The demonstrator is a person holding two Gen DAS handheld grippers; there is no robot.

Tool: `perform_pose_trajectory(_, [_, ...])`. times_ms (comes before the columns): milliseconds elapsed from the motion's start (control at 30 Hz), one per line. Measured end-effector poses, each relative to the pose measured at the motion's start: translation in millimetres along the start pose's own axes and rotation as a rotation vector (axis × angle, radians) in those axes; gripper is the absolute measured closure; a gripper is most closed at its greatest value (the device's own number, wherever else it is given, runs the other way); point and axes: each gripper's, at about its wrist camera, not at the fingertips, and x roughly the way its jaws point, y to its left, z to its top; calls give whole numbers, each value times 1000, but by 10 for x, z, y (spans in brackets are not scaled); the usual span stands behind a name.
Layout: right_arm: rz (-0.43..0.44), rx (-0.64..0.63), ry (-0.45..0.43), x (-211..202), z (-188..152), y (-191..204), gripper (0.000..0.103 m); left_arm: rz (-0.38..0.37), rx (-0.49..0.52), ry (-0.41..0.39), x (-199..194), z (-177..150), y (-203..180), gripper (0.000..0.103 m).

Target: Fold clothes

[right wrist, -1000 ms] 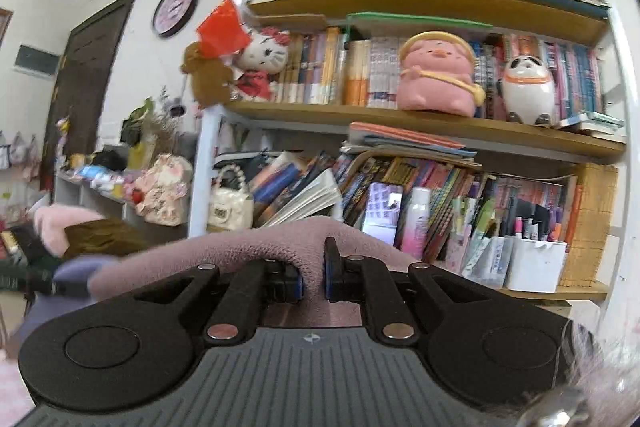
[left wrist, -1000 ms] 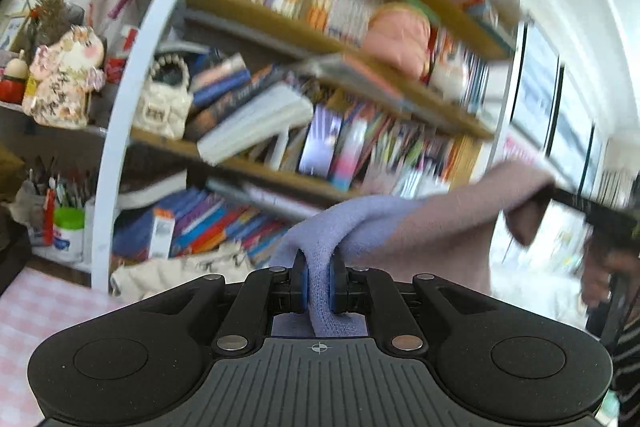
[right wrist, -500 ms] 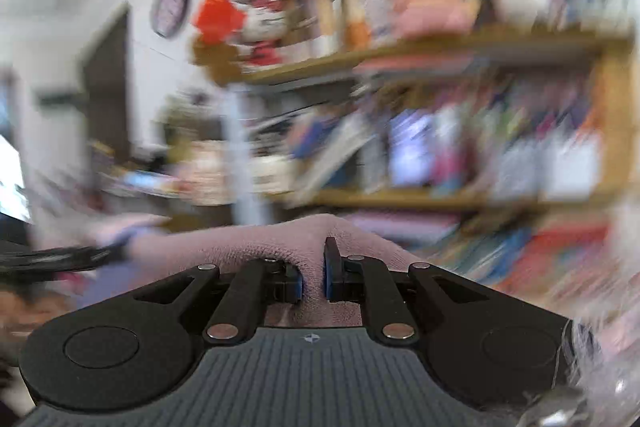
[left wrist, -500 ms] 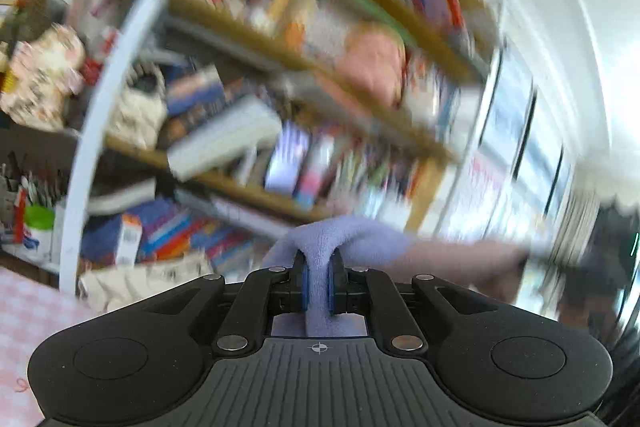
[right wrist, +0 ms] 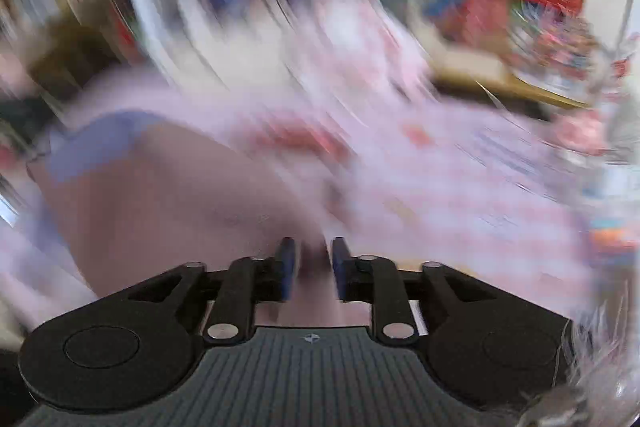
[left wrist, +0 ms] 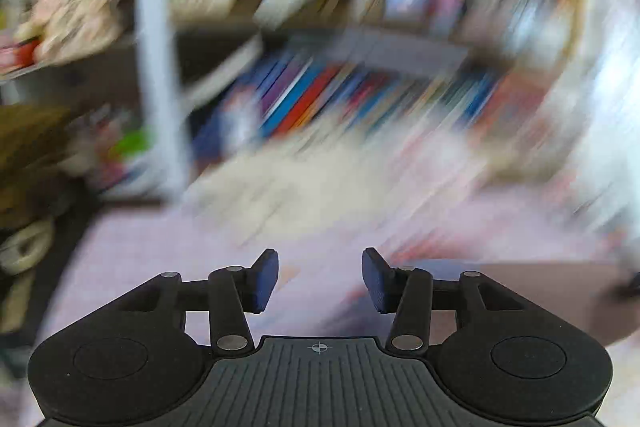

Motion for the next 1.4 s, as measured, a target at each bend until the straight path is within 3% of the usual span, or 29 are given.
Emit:
perform_pose_trajectory(67, [-119, -135, 67, 184, -180, 153, 51, 23, 29, 57, 63, -305, 18, 52])
perform_pose_trajectory(167, [-100, -342, 72, 188, -379, 440, 35, -45, 48, 98, -26, -634, 103, 39])
perform_pose_trajectory(400, [176, -585, 13, 177, -408, 1257, 26, -50, 36, 160, -42, -945, 67, 38])
perform_pose_trajectory(600, [265, -732, 58, 309, -568, 1853, 26, 15, 47, 174, -100, -1230, 111, 38])
perform_pose_trajectory(700, [237, -739, 80, 423, -619, 1952, 33, 47, 37, 190, -80, -1337, 166, 38])
perform_pose_trajectory(767, [190, -730, 84, 490, -643, 1974, 46, 49, 24, 194, -62, -1384, 193, 38])
perform_pose_trajectory(833, [148, -721, 86, 559, -661, 1960, 47, 37, 36, 178, -50, -1385, 185, 38])
perform_pose_trajectory(900, [131, -708, 88, 594, -682, 1937, 59, 27, 78, 152, -25, -1367, 156, 38])
perform_pose_trajectory(933, [127, -703, 86, 577, -688, 1928, 71, 23, 103, 142, 1, -1345, 133, 38])
perform_pose_trajectory(1033, [107, -656, 60, 457, -603, 1857, 80, -1, 166, 134, 116, -1245, 60, 38])
perform_pose_trajectory(1133, [48, -554, -10, 242, -404, 1687, 81, -34, 234, 105, 232, -1148, -43, 38])
perform_pose_trajectory(1267, [-111, -432, -121, 40, -191, 1429, 81, 6, 401, 38, 415, -1091, -237, 38])
perform_pose_trajectory(1333, [-176, -410, -136, 36, -150, 1341, 82, 30, 470, 9, 507, -1068, -309, 38])
perform_pose_trajectory(1400, [-180, -408, -111, 82, -142, 1276, 82, 39, 517, 11, 631, -1041, -357, 38])
